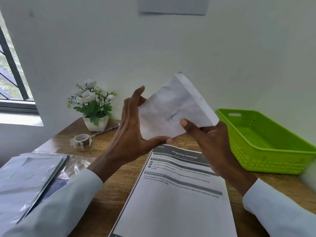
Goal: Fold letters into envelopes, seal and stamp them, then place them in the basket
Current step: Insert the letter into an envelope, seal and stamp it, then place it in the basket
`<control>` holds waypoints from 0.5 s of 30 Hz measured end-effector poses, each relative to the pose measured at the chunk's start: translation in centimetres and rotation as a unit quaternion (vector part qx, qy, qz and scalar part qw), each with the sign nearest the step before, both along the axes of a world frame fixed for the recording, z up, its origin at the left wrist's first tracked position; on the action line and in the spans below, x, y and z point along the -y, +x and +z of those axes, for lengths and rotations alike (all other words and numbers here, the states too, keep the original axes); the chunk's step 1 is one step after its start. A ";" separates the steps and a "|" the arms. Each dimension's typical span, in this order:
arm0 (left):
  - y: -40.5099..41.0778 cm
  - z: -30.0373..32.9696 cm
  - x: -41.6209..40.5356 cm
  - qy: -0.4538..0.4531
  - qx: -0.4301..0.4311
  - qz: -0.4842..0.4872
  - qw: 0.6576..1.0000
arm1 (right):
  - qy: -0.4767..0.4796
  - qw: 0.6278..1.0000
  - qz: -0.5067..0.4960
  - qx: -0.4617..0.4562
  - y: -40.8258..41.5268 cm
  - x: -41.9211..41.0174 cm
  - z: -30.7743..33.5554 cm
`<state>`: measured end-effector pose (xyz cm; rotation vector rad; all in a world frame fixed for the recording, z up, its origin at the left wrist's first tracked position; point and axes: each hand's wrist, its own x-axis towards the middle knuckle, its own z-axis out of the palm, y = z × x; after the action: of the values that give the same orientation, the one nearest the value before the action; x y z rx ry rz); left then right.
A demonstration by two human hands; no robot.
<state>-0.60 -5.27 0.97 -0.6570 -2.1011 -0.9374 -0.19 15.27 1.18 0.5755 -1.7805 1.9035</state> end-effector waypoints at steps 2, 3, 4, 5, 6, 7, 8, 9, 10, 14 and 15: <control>0.1 0.3 0.0 0.058 -0.001 -0.030 0.998 | 0.020 0.999 -0.035 -0.025 -0.5 -0.8 0.1; 0.3 0.5 0.0 0.078 -0.014 -0.038 0.996 | 0.032 0.998 -0.043 -0.036 -0.7 -1.1 0.2; 0.5 0.7 0.0 0.088 -0.036 -0.039 0.995 | 0.050 0.996 -0.045 -0.052 -0.9 -1.4 0.2; 0.8 1.0 0.0 0.091 -0.060 -0.036 0.993 | 0.076 0.993 -0.051 -0.074 -0.9 -1.7 0.3; 1.0 1.3 0.0 0.088 -0.082 -0.032 0.992 | 0.111 0.986 -0.061 -0.104 -1.0 -2.0 0.3; 1.2 1.5 0.0 0.083 -0.099 -0.031 0.991 | 0.149 0.977 -0.072 -0.135 -1.2 -2.3 0.2; 1.3 1.5 0.0 0.075 -0.109 -0.036 0.991 | 0.184 0.966 -0.084 -0.164 -1.4 -2.6 0.0; 1.3 1.4 0.0 0.066 -0.111 -0.046 0.991 | 0.211 0.956 -0.090 -0.183 -1.6 -2.8 -0.3; 1.3 1.2 0.0 0.058 -0.104 -0.058 0.991 | 0.231 0.950 -0.089 -0.190 -1.8 -3.0 -0.5; 0.9 -0.1 -0.1 0.054 -0.037 -0.088 0.994 | 0.227 0.967 -0.029 -0.109 -1.9 -3.3 -1.3; 0.7 -0.5 -0.2 0.056 -0.022 -0.089 0.994 | 0.216 0.973 -0.010 -0.086 -1.9 -3.3 -1.4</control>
<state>0.11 -5.09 0.49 -0.8080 -1.9589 -1.1199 -2.14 18.54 -0.20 0.8389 -2.0803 1.4029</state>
